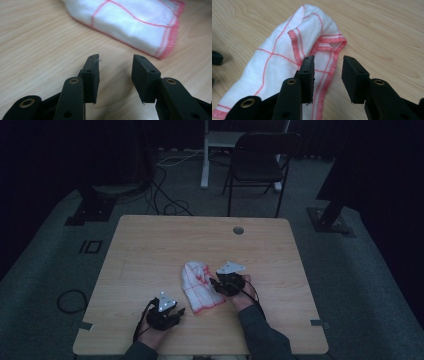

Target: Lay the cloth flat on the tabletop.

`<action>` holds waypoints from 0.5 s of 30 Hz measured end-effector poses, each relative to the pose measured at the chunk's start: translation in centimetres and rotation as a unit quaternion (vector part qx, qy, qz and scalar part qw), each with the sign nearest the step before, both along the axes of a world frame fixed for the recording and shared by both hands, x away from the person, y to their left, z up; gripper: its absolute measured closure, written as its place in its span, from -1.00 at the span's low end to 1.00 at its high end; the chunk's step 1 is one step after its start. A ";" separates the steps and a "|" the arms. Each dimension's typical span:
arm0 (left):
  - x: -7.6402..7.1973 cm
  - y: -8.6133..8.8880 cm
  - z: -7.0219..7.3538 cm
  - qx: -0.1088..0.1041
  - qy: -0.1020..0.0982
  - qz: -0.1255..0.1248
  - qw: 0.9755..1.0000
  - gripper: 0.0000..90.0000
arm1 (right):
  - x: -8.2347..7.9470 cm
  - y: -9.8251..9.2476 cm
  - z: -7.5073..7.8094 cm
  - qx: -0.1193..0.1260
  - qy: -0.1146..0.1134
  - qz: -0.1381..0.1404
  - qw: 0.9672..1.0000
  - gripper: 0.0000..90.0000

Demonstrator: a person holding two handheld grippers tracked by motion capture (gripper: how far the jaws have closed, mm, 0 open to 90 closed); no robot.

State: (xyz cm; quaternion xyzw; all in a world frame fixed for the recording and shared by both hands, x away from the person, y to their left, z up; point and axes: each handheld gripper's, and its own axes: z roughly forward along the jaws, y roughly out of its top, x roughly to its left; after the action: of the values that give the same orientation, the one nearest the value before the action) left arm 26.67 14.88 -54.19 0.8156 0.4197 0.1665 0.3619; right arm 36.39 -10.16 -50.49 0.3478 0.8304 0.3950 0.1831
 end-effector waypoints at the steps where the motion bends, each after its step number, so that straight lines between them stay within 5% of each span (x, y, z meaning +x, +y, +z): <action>1: 0.0 0.0 0.0 0.000 0.000 0.000 1.000 0.30 | 0.0 0.0 0.0 0.000 0.000 0.000 1.000 0.39; 15: -0.8 -2.4 -0.1 0.002 -0.004 -0.046 0.999 0.26 | 0.0 2.6 -0.5 -0.013 0.004 0.031 0.999 0.33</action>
State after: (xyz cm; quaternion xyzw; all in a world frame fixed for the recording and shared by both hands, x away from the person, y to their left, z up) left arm 25.88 12.46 -54.31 0.8339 0.3803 0.1534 0.3693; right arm 36.38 -7.59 -51.00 0.3212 0.8465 0.3884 0.1716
